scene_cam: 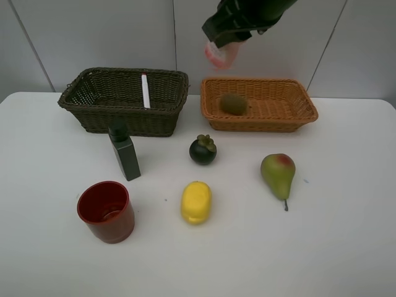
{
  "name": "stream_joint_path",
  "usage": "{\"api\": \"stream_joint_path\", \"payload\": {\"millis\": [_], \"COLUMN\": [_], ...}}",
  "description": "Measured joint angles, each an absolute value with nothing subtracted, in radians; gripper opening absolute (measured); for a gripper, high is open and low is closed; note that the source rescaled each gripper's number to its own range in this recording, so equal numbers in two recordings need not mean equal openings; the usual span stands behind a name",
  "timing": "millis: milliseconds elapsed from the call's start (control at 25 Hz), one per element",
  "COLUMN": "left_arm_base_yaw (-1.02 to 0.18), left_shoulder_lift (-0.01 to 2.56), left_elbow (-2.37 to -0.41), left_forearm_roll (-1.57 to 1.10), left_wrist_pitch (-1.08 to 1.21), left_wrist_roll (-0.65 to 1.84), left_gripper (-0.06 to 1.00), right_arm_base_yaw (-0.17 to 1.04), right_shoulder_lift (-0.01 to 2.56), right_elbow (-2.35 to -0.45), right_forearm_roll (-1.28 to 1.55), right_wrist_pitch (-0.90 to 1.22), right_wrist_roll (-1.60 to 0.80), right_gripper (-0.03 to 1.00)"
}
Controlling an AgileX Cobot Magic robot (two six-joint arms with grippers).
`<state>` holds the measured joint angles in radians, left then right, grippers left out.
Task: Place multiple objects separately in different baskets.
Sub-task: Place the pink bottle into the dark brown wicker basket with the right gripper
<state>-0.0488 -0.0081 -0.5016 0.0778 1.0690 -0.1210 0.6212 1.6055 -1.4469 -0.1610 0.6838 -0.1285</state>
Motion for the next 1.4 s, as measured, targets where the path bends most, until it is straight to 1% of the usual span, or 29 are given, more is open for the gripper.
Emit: {"api": "stream_joint_path", "payload": {"millis": [160, 520, 800, 1080, 1280, 1400], "left_arm_base_yaw": [-0.049, -0.049, -0.049, -0.049, -0.049, -0.049], "left_shoulder_lift": [-0.008, -0.008, -0.008, -0.008, -0.008, -0.008], "left_elbow": [-0.502, -0.502, -0.502, -0.502, -0.502, -0.502], "left_forearm_roll": [0.078, 0.079, 0.079, 0.079, 0.079, 0.079], "left_wrist_pitch": [1.069, 1.069, 1.069, 1.069, 1.069, 1.069], "left_wrist_roll": [-0.121, -0.121, -0.121, -0.121, -0.121, -0.121], "left_gripper": [0.93, 0.93, 0.93, 0.93, 0.93, 0.93], "right_arm_base_yaw": [0.640, 0.642, 0.642, 0.642, 0.640, 0.634], "right_shoulder_lift": [1.650, 1.818, 1.948, 2.086, 2.165, 2.216], "right_elbow": [-1.447, -1.447, -1.447, -1.447, -1.452, -1.488], "right_forearm_roll": [-0.161, -0.157, -0.156, -0.156, -0.153, -0.153], "right_wrist_pitch": [0.513, 0.163, -0.040, -0.181, -0.210, -0.208], "right_wrist_roll": [-0.127, -0.127, -0.127, -0.127, -0.127, -0.127], "right_gripper": [0.22, 0.22, 0.22, 0.22, 0.22, 0.22]}}
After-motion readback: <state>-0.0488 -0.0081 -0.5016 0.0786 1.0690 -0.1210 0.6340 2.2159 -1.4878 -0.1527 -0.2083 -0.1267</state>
